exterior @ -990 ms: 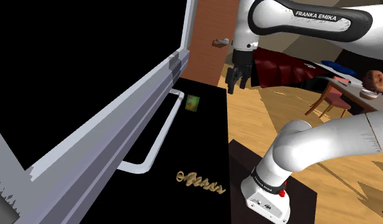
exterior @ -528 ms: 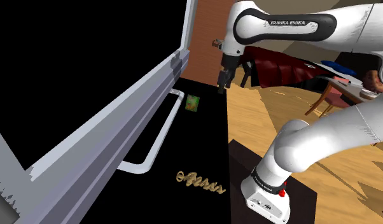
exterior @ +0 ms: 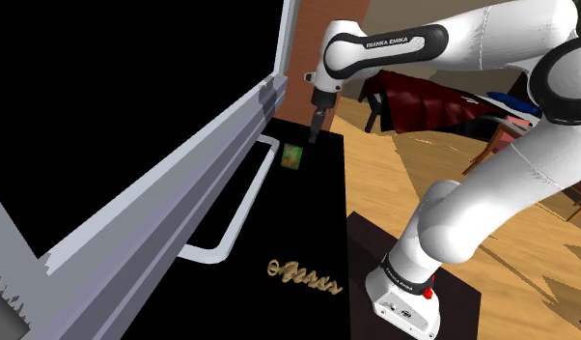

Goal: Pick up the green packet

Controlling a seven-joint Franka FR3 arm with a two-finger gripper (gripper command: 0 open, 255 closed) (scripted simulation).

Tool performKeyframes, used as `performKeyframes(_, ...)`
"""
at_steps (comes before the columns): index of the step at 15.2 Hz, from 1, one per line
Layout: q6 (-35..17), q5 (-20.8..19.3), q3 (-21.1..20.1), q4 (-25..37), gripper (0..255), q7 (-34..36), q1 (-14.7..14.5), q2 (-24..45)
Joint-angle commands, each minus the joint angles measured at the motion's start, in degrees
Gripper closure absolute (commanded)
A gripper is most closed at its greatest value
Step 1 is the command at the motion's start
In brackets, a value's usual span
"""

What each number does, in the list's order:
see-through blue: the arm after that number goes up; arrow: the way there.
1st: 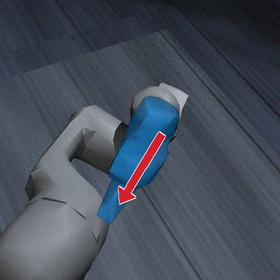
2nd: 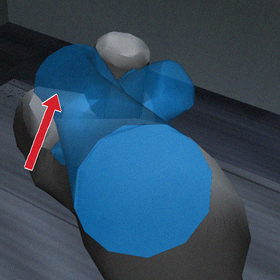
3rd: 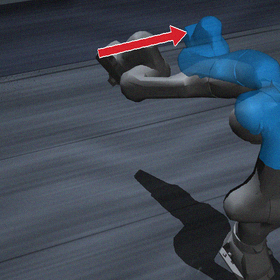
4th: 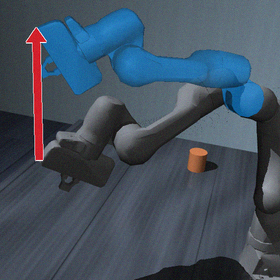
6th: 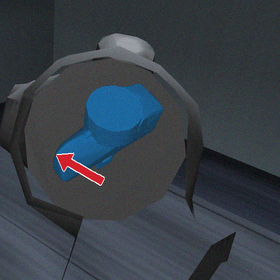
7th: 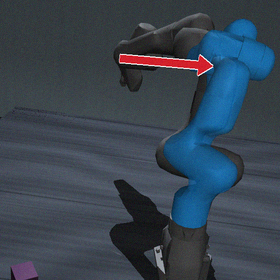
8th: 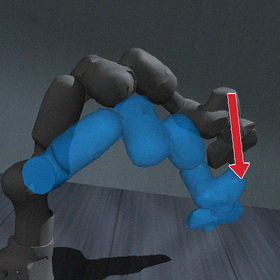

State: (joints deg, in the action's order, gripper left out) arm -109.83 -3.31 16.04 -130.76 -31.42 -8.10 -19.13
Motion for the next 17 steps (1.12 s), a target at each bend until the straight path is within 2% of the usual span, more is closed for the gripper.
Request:
performKeyframes(1, -3.0, 1.7, 1.4, 2.0, 0, -5.7, -1.3, 4.0)
performKeyframes(3, -4.6, 3.1, 2.0, 3.5, 0, -9.3, -2.0, 6.7)
performKeyframes(10, -10.6, 3.7, 2.4, -0.4, 0, -10.1, -2.0, 8.8)
performKeyframes(12, -10.6, 3.7, 2.4, -0.4, 0, -10.1, -2.0, 8.8)
performKeyframes(13, -10.5, 3.7, 2.5, -0.4, 255, -10.1, -1.9, 8.7)
performKeyframes(17, -10.5, 3.7, 2.5, -0.4, 255, -10.1, -1.9, 8.7)
